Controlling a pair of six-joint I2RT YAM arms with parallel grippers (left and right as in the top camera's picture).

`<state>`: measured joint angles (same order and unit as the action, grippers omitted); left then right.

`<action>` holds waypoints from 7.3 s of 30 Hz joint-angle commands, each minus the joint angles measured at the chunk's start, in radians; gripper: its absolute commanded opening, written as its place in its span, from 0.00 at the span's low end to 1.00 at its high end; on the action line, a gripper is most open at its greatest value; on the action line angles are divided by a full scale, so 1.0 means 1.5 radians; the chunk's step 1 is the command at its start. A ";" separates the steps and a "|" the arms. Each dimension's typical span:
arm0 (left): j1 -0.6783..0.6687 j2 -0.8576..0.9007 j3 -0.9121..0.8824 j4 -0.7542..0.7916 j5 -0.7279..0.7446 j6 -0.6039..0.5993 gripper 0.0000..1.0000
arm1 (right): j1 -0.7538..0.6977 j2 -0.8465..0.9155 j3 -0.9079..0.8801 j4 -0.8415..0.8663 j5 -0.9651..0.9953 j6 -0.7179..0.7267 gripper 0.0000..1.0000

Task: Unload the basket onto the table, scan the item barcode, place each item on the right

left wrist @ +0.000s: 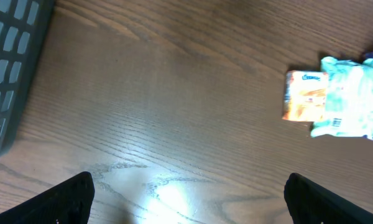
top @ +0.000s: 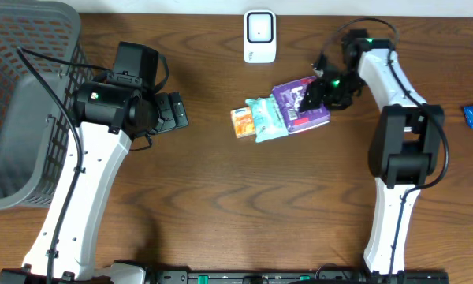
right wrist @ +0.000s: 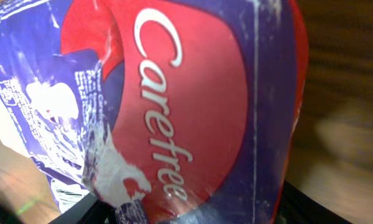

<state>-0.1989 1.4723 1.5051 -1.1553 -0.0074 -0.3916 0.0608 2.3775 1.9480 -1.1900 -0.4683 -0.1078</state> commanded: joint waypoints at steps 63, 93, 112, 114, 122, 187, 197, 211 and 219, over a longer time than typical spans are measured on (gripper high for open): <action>0.003 -0.002 0.005 -0.003 -0.013 0.004 0.98 | 0.012 -0.008 -0.047 0.099 0.003 0.105 0.01; 0.003 -0.002 0.005 -0.003 -0.013 0.004 0.98 | 0.293 -0.011 -0.010 0.007 0.755 0.348 0.16; 0.003 -0.002 0.005 -0.003 -0.013 0.004 0.98 | 0.136 -0.011 0.343 -0.169 0.233 0.168 0.83; 0.003 -0.002 0.005 -0.003 -0.013 0.004 0.98 | 0.100 -0.011 0.322 -0.170 0.160 0.127 0.82; 0.003 -0.002 0.005 -0.003 -0.013 0.004 0.98 | -0.027 -0.011 0.106 -0.037 -0.063 0.033 0.77; 0.003 -0.002 0.005 -0.003 -0.013 0.004 0.98 | -0.066 -0.140 0.194 0.182 0.356 0.397 0.01; 0.003 -0.002 0.005 -0.003 -0.013 0.004 0.98 | -0.252 -0.111 0.192 0.081 0.498 0.310 0.01; 0.003 -0.002 0.005 -0.003 -0.014 0.004 0.98 | -0.346 -0.031 0.193 0.185 0.483 0.302 0.70; 0.003 -0.002 0.005 -0.003 -0.013 0.004 0.98 | -0.344 -0.117 0.194 0.135 0.320 0.249 0.71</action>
<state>-0.1989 1.4723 1.5051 -1.1553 -0.0074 -0.3916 -0.4545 2.3161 2.2307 -0.9791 0.1936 0.3370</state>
